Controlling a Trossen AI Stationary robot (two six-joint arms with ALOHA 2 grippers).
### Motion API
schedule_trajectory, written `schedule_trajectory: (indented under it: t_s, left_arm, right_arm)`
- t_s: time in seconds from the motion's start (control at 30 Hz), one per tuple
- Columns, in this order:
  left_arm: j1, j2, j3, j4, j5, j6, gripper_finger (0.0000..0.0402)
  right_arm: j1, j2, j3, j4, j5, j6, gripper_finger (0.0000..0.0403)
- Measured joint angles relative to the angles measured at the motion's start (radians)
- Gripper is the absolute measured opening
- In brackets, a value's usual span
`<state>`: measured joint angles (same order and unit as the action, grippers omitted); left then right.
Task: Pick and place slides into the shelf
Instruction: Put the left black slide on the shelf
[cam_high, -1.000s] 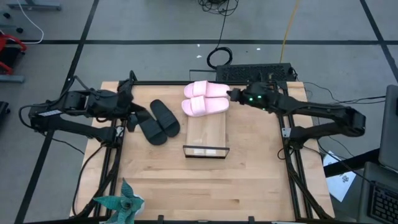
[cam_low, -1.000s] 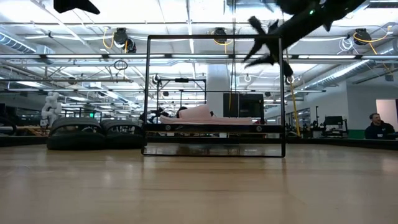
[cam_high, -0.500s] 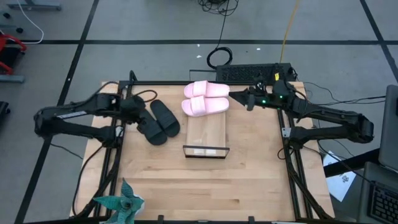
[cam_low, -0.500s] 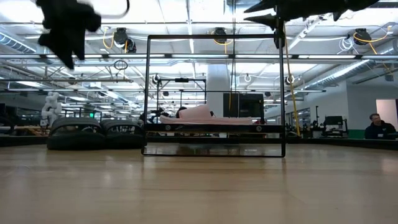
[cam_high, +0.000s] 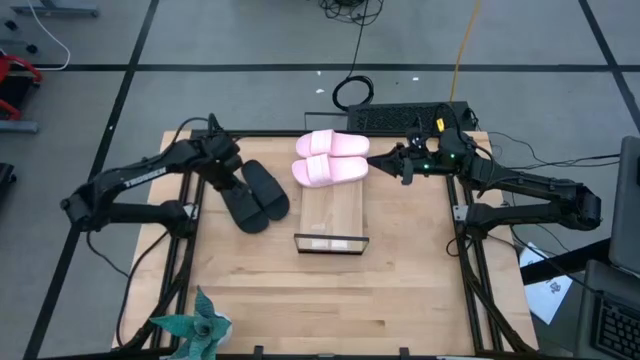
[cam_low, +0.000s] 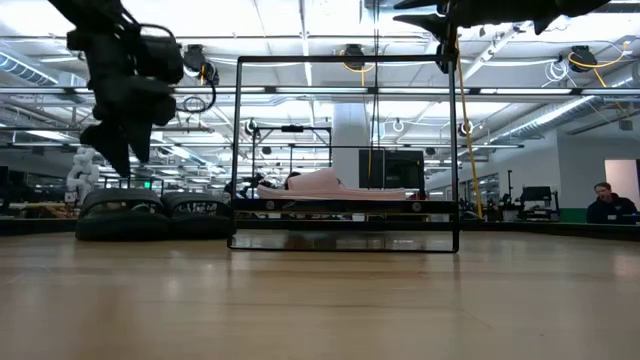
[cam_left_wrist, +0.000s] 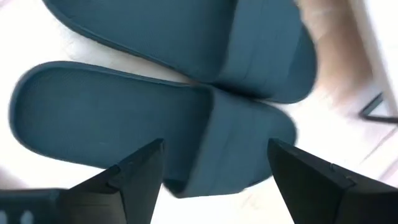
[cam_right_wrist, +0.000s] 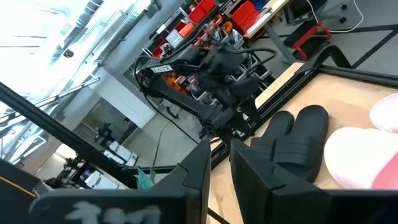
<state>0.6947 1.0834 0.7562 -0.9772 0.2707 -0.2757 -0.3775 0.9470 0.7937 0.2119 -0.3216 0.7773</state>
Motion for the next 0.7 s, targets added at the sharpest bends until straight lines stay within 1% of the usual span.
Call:
schedule_trajectory:
  t_s: [0.1,0.23,0.37,0.43,0.5,0.63,0.7]
  left_arm:
    - [0.068,0.061,0.0,-0.016,0.009,0.083,0.0285]
    - [0.125,0.138,0.0,-0.015,0.116,0.166,0.0285]
    - [0.133,0.192,0.0,-0.014,0.132,0.222,0.0285]
    - [0.132,0.206,0.0,-0.015,0.175,0.245,0.0285]
    - [0.131,0.217,0.0,-0.015,0.195,0.271,0.0285]
    - [0.132,0.24,0.0,-0.016,0.173,0.295,0.0285]
    - [0.132,0.246,0.0,-0.014,0.183,0.301,0.0285]
  right_arm:
    - [0.0,0.0,0.0,0.0,0.002,0.024,0.0054]
    - [0.0,0.0,0.0,0.0,0.004,0.029,0.0054]
    - [0.0,0.0,0.0,0.001,0.011,0.03,0.0054]
    - [0.0,0.0,0.0,0.001,0.032,0.03,0.0054]
    - [0.0,0.0,0.0,0.001,0.058,0.03,0.0054]
    - [0.0,0.0,0.0,0.009,0.071,0.025,0.0054]
    - [0.0,0.0,0.0,0.009,0.086,0.025,0.0054]
